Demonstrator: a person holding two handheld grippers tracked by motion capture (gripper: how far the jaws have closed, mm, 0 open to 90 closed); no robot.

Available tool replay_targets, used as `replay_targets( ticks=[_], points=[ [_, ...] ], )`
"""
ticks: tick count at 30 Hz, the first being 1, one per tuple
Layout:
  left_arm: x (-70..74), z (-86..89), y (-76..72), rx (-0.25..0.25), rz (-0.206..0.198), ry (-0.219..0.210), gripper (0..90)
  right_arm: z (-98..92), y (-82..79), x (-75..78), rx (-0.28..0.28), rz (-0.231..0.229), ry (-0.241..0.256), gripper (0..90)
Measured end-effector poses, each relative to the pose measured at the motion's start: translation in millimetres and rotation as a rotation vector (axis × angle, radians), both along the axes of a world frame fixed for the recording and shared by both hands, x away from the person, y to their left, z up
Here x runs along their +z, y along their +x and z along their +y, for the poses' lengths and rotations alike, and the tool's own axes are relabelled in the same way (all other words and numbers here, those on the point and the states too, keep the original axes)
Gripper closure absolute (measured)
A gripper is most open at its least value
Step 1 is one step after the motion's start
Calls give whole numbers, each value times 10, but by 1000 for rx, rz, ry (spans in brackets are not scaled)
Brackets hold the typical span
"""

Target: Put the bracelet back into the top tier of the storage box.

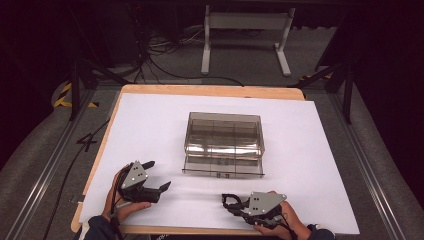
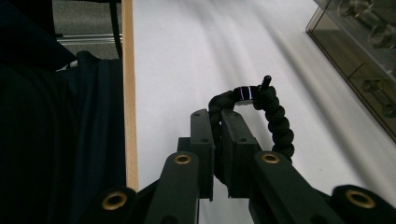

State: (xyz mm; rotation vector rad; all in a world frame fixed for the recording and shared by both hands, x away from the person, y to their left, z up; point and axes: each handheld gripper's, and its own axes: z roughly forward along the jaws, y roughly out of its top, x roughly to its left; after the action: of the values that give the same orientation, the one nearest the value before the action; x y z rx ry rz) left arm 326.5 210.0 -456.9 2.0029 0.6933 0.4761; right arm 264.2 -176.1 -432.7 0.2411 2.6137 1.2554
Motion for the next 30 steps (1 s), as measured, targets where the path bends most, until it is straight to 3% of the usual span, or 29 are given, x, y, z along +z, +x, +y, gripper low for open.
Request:
replay_targets(
  ticks=[9, 11, 22, 30],
  points=[
    [1, 8, 4, 0, 3, -6, 131, -32, -47, 160, 20, -35, 31, 843],
    [1, 12, 5, -2, 4, -8, 130, -52, -44, 231, 26, -28, 50, 843],
    [0, 12, 10, 4, 9, -9, 128, -85, -110, 515, 52, -87, 73, 843],
    [1, 13, 9, 4, 9, -10, 121, -91, -72, 699, 32, -114, 79, 844]
  ],
)
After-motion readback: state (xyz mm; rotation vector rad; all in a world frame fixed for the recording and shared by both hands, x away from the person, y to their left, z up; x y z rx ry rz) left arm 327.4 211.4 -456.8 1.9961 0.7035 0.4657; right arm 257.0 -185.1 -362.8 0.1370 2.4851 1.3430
